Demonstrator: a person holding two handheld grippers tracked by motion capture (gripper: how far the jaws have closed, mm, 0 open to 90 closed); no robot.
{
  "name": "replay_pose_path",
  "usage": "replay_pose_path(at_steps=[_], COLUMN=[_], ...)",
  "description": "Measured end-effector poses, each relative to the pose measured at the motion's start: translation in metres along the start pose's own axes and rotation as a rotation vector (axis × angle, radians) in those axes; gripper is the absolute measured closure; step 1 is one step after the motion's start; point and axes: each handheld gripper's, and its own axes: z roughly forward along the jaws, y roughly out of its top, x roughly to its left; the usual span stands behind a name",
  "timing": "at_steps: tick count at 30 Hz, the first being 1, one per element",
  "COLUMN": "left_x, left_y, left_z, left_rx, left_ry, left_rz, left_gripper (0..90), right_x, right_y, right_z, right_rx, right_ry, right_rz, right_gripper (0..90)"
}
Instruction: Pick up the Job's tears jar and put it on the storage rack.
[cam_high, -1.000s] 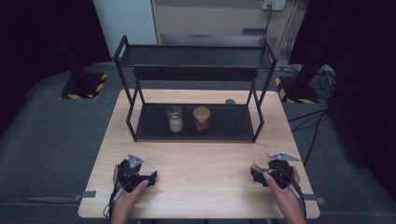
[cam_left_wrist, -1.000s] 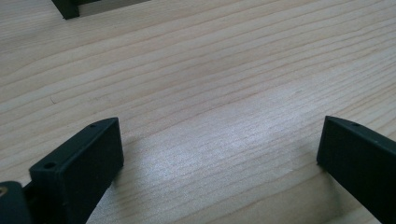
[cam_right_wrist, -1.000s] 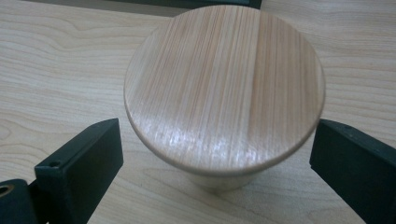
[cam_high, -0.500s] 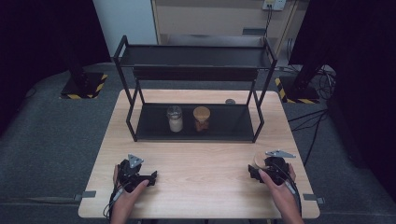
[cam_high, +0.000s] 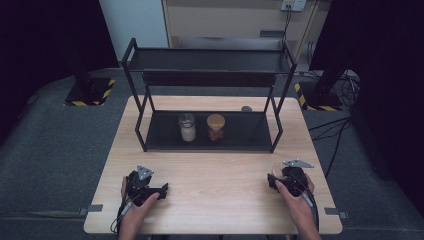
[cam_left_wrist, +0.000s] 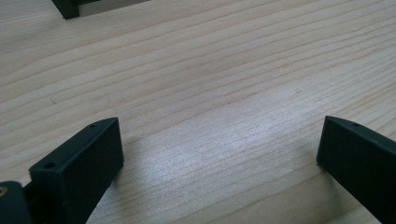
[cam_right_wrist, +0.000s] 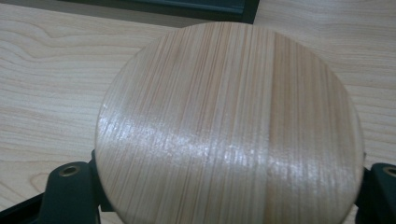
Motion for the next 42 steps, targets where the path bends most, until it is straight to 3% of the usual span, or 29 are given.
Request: replay_pose_path(at_steps=[8,42], left_x=[0.0,0.0], left_y=[0.0,0.0], left_z=[0.0,0.0], left_rx=[0.0,0.0], left_ry=[0.0,0.0], left_rz=[0.0,0.0], left_gripper=[0.0,0.0], right_x=[0.005,0.023], right_y=[0.0,0.016], right_z=[-0.006,-0.018], right_rx=[-0.011,-0.011], right_ry=[-0.027,-0.021], right_rz=[-0.034,-0.064], right_gripper=[25.6,25.6])
